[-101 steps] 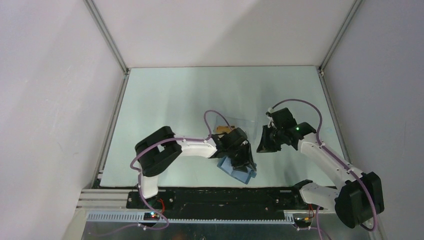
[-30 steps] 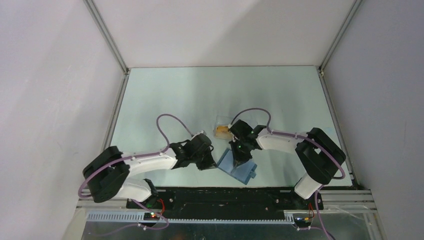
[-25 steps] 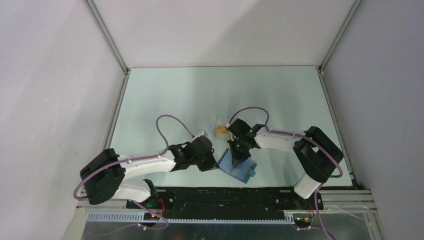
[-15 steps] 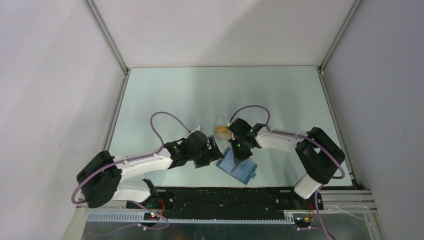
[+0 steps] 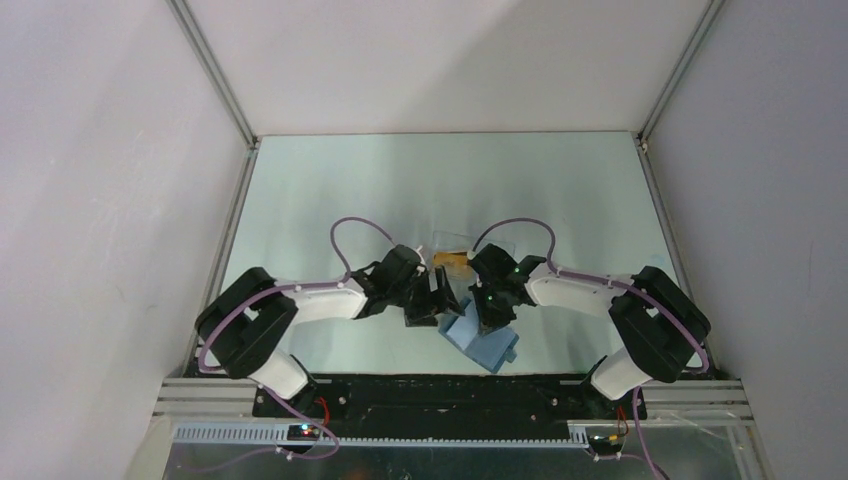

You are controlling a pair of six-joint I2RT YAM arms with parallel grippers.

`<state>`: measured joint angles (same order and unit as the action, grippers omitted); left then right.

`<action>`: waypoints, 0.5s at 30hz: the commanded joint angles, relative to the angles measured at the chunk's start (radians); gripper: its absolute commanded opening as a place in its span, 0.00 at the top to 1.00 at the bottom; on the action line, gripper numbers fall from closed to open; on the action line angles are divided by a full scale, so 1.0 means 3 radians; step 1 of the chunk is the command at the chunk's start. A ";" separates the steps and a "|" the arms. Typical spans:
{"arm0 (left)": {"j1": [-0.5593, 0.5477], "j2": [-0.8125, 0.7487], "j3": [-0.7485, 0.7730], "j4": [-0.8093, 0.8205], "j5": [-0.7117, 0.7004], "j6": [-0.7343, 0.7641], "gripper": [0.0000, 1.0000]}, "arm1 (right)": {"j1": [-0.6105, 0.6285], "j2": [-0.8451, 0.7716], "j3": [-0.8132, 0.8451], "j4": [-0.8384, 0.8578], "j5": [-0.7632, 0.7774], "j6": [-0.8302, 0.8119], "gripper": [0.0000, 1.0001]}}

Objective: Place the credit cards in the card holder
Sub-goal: Insert the credit card into the card holder.

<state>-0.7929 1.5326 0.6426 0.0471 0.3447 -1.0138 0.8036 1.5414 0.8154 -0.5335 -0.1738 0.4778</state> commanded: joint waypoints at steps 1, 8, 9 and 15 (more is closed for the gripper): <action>-0.0033 0.0088 0.0114 0.0281 0.0342 0.0159 0.12 | -0.0007 0.0042 -0.0166 0.0010 0.0054 0.0058 0.96; -0.0198 0.0187 0.0241 0.0304 0.0411 0.0163 0.34 | -0.0088 0.0074 -0.0141 0.0157 -0.0081 0.0093 0.95; -0.0210 0.0198 0.0228 0.0303 0.0371 0.0145 0.47 | -0.0110 0.0084 -0.0123 0.0157 -0.0100 0.0089 0.95; -0.0269 0.0042 -0.0008 0.0302 0.0011 -0.0117 0.97 | -0.0158 0.0032 -0.0003 0.0067 -0.0093 0.0012 0.95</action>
<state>-0.8650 1.5867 0.6781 0.1204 0.4221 -1.0019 0.7658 1.5436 0.7986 -0.4957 -0.2302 0.5003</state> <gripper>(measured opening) 0.128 0.046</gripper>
